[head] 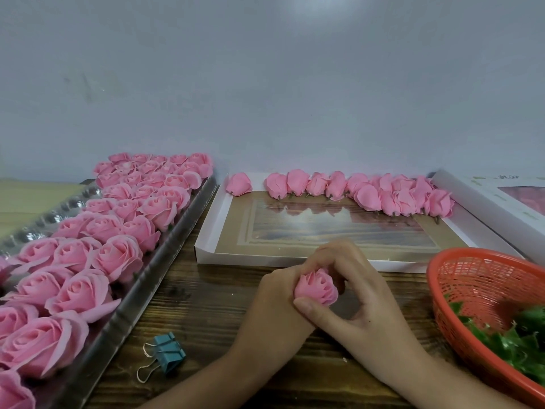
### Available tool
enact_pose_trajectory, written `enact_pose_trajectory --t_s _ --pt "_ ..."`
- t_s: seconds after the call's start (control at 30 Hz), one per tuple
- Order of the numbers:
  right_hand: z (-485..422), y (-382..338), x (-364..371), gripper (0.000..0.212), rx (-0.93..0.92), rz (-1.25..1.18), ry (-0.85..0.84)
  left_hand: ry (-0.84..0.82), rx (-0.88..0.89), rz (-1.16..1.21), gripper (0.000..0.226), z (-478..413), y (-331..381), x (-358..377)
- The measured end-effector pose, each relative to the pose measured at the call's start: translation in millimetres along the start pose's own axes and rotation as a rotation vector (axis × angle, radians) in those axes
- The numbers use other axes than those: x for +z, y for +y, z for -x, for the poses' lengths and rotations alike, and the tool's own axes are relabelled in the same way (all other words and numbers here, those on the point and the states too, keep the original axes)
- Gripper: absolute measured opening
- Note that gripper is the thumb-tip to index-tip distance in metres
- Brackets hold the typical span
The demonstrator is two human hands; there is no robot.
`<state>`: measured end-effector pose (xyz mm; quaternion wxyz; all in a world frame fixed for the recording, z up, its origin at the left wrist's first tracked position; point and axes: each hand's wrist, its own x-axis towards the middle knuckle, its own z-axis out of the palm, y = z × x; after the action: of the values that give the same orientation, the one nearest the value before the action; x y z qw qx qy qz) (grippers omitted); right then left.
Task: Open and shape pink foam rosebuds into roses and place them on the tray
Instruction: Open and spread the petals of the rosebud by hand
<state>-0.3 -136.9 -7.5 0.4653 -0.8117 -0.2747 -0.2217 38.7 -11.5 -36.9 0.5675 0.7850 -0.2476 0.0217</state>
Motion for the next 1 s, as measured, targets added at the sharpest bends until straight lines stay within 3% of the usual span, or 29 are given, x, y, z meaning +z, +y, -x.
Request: enact_pose_trajectory --t_s 0.1,0.2,0.27,0.33,0.47,0.6,0.67,0.73,0.87,1.0 --pt "1.1 0.4 0.7 0.007 0.015 0.001 -0.002 -0.031 -0.032 -0.092 0.047 0.0 -5.7 -1.9" --pt "1.0 3.5 1.8 0.004 0.016 0.01 0.003 -0.052 -0.036 -0.184 0.023 -1.6 -6.0 -0.8" --pt "0.6 4.6 1.6 0.006 0.014 0.003 -0.011 -0.001 -0.047 -0.148 0.024 -0.9 -4.8 -0.2" --pt "0.1 4.6 0.5 0.008 0.016 -0.018 -0.025 -0.078 -0.054 -0.187 0.02 -2.4 -0.5 -1.2" --pt "-0.8 2.9 -1.2 0.008 -0.003 -0.044 -0.018 -0.09 0.072 -0.091 0.035 -0.6 4.1 -7.7" --pt "-0.7 1.0 -1.0 0.008 0.002 -0.012 0.018 0.009 0.03 0.008 0.005 5.0 5.9 -4.5" --pt "-0.2 0.9 -0.8 0.013 0.014 0.001 0.018 0.053 0.026 0.033 0.019 6.4 4.6 -4.1" --pt "0.4 1.8 0.0 0.007 0.013 0.005 0.021 0.02 0.069 0.013 0.007 6.4 5.4 -5.8" --pt "0.8 4.2 1.2 0.007 -0.006 0.015 -0.001 0.011 0.097 -0.127 0.012 -0.2 2.1 -3.5" --pt "-0.6 3.6 -1.3 0.01 -0.018 -0.019 -0.041 -0.02 0.124 0.025 0.011 4.6 6.8 -9.5"
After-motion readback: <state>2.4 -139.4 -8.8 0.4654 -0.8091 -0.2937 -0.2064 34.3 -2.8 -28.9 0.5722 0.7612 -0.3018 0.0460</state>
